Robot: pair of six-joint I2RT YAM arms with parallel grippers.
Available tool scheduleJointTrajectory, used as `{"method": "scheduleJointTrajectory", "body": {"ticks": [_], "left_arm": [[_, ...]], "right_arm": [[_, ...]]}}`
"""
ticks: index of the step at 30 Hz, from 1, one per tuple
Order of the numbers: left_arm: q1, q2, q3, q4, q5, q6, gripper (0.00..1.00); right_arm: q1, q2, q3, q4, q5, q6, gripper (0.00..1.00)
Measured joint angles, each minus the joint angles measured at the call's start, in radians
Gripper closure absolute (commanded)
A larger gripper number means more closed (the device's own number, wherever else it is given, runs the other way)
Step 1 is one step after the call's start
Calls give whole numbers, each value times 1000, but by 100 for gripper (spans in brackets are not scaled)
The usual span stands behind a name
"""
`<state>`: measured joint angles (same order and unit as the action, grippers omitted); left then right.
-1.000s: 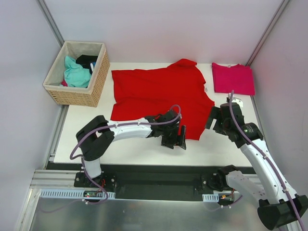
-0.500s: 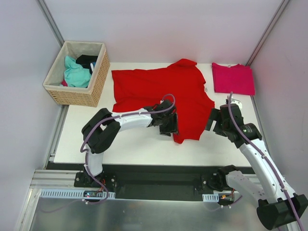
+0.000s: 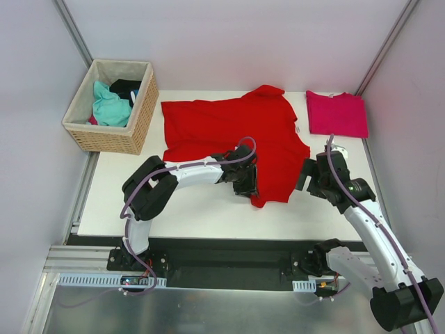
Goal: Fold and stack the t-shirts
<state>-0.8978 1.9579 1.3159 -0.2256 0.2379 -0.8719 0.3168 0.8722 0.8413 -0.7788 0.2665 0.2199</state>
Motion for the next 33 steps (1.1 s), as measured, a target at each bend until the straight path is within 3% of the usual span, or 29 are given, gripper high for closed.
{"method": "scheduleJointTrajectory", "body": {"ticks": [18, 33], "left_arm": [[-40, -104, -52, -6, 45, -2, 65], [-46, -51, -61, -6, 45, -3, 67]], "right_arm": [[-4, 28, -39, 32, -37, 1, 4], [-4, 21, -39, 33, -40, 3, 4]]}}
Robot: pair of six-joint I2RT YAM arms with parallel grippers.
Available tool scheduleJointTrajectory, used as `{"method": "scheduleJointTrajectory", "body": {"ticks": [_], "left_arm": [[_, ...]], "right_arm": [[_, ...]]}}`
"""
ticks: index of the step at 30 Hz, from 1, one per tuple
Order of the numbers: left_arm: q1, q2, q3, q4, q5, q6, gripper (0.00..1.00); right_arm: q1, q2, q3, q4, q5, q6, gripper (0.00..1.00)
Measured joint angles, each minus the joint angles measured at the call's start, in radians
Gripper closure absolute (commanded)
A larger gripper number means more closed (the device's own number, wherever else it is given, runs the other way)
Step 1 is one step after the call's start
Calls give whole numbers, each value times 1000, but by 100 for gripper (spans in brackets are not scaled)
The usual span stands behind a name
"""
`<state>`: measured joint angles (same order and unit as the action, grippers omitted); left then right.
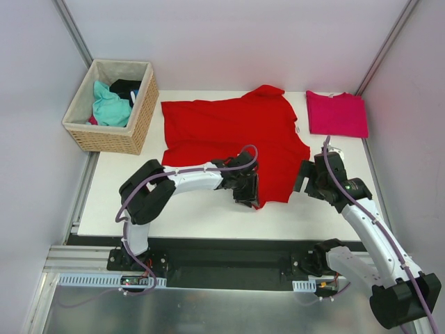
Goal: Fold and stack the t-shirts
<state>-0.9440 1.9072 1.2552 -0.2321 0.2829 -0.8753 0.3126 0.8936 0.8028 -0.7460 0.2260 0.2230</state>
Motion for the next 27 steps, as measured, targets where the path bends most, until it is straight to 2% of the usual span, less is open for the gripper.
{"method": "scheduleJointTrajectory", "body": {"ticks": [4, 7, 8, 18, 27], "left_arm": [[0, 27, 0, -1, 0, 0, 72], [0, 34, 6, -2, 0, 0, 98], [0, 36, 10, -2, 0, -1, 100], [0, 38, 52, -16, 1, 5, 100], [13, 30, 255, -35, 44, 31, 100]], "right_arm": [[0, 0, 0, 0, 0, 0, 4], [0, 0, 0, 0, 0, 0, 4], [0, 0, 0, 0, 0, 0, 4], [0, 0, -20, 9, -15, -3, 4], [2, 3, -103, 18, -121, -7, 3]]}}
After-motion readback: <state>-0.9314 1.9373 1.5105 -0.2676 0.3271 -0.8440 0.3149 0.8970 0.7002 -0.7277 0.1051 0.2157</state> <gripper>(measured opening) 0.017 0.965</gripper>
